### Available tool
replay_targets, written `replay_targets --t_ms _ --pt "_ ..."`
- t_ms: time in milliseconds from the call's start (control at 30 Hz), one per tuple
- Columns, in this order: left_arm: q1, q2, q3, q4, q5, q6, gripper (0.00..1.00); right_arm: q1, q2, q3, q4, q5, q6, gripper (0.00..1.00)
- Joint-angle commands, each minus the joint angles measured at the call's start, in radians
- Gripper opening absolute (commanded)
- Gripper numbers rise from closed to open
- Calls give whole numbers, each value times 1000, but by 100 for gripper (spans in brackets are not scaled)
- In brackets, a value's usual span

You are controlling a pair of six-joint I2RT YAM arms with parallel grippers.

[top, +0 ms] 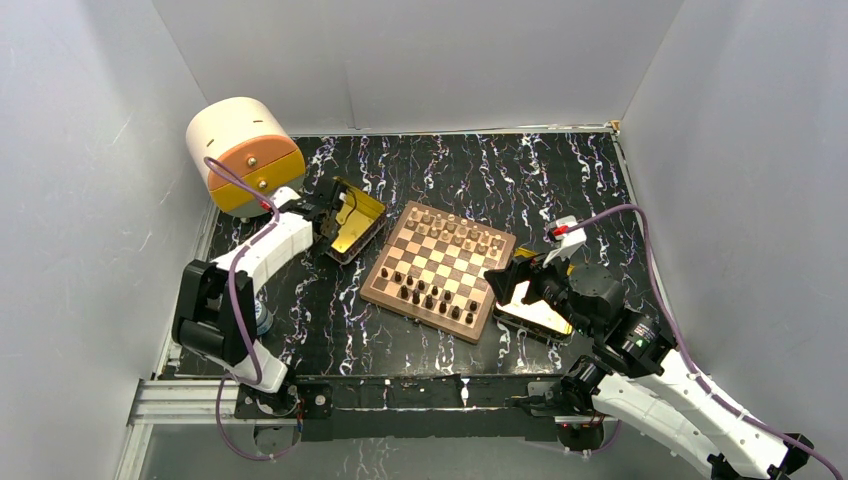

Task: Set up the chess pieces on the board
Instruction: Pick up the storage box at the center of the board, then place the storage box at the center of the board.

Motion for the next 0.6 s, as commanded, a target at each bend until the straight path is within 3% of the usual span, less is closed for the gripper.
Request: replay_targets --t_ms 0,233,467,567 --pt "8 -84 80 -40 -133 99 0 4 0 34 66 -11 1 99" --pt "8 -145 122 -39 -181 334 0 4 6 38 76 -13 -4 99" --pt "8 -162 166 -12 -73 690 0 5 12 41 86 -28 -4 99" --pt "12 -137 194 -26 -90 785 0 5 3 40 109 -56 -19 99"
